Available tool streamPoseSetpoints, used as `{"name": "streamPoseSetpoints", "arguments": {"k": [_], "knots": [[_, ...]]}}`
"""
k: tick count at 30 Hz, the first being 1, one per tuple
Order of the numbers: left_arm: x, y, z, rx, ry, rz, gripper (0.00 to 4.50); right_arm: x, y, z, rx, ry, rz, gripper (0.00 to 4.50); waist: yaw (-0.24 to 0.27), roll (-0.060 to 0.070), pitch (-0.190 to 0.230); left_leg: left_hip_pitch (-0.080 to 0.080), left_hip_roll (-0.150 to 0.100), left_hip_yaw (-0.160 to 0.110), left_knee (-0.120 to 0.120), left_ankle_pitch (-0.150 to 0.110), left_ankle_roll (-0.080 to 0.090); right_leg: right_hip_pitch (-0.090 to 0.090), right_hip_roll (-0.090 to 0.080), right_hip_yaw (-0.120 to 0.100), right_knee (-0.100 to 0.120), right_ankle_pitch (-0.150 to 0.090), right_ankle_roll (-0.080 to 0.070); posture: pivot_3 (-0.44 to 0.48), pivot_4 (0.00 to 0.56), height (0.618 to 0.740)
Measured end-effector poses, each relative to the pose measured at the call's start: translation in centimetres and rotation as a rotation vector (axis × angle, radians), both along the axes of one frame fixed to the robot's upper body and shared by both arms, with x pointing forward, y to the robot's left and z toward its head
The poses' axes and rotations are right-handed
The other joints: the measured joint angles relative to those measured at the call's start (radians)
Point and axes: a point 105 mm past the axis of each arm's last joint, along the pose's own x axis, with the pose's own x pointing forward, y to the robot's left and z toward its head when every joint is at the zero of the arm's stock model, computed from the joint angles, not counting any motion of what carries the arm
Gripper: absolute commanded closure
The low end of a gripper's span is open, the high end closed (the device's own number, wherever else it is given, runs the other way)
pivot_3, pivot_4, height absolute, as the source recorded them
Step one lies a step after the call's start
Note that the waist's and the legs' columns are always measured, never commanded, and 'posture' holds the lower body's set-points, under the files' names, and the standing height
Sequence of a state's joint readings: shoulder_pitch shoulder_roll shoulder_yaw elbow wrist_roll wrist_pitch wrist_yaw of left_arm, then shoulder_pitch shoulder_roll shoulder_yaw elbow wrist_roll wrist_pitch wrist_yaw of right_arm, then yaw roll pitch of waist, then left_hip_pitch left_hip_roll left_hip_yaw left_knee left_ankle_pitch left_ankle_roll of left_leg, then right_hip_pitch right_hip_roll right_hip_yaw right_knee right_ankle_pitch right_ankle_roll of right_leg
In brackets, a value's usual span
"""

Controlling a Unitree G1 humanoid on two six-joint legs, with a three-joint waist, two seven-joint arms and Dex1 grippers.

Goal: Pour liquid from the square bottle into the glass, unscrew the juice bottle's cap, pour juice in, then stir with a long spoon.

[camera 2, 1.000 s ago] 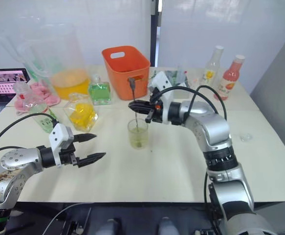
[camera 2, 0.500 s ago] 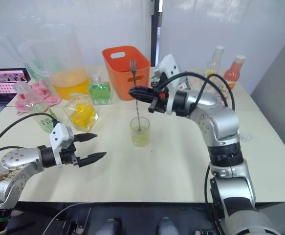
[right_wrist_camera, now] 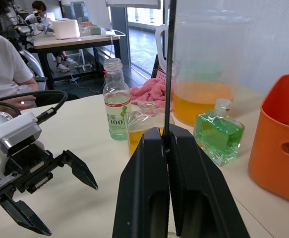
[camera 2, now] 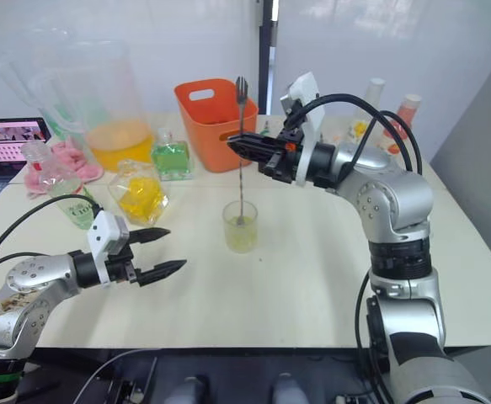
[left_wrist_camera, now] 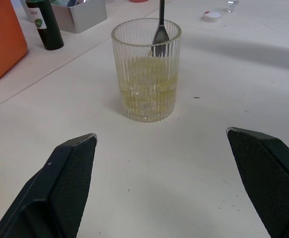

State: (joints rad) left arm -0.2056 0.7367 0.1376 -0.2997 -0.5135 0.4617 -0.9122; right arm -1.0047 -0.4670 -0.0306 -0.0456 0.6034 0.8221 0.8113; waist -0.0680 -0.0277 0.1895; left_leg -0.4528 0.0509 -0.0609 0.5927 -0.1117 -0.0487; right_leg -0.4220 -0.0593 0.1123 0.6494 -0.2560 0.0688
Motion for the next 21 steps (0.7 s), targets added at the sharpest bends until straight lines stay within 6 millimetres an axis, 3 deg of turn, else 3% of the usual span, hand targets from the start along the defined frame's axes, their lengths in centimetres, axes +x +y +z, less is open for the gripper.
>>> {"name": "streamPoseSetpoints", "arguments": {"k": [8, 13, 21], "knots": [[-0.2, -0.4, 1.6, -0.025, -0.043, -0.012, 0.06, 0.9, -0.6, -0.5, -0.013, 0.035, -0.049, 4.50, 0.000, 0.000, 0.000, 0.000, 0.000, 0.000, 0.000, 0.000, 0.000, 0.000, 0.000, 0.000, 0.000, 0.000, 0.000, 0.000, 0.150, 0.740], [-0.1, -0.3, 1.6, -0.022, -0.036, 0.004, 0.06, 1.5, -1.3, -0.6, -0.076, -0.012, -0.097, 4.50, 0.000, 0.000, 0.000, 0.000, 0.000, 0.000, 0.000, 0.000, 0.000, 0.000, 0.000, 0.000, 0.000, 0.000, 0.000, 0.000, 0.150, 0.740], [-0.1, -0.3, 1.5, -0.022, -0.041, 0.020, 0.06, 2.0, -0.9, 0.8, -0.094, -0.072, -0.118, 4.50, 0.000, 0.000, 0.000, 0.000, 0.000, 0.001, 0.000, 0.000, 0.000, 0.000, 0.000, 0.001, 0.000, 0.000, 0.000, 0.000, 0.150, 0.740]]}}
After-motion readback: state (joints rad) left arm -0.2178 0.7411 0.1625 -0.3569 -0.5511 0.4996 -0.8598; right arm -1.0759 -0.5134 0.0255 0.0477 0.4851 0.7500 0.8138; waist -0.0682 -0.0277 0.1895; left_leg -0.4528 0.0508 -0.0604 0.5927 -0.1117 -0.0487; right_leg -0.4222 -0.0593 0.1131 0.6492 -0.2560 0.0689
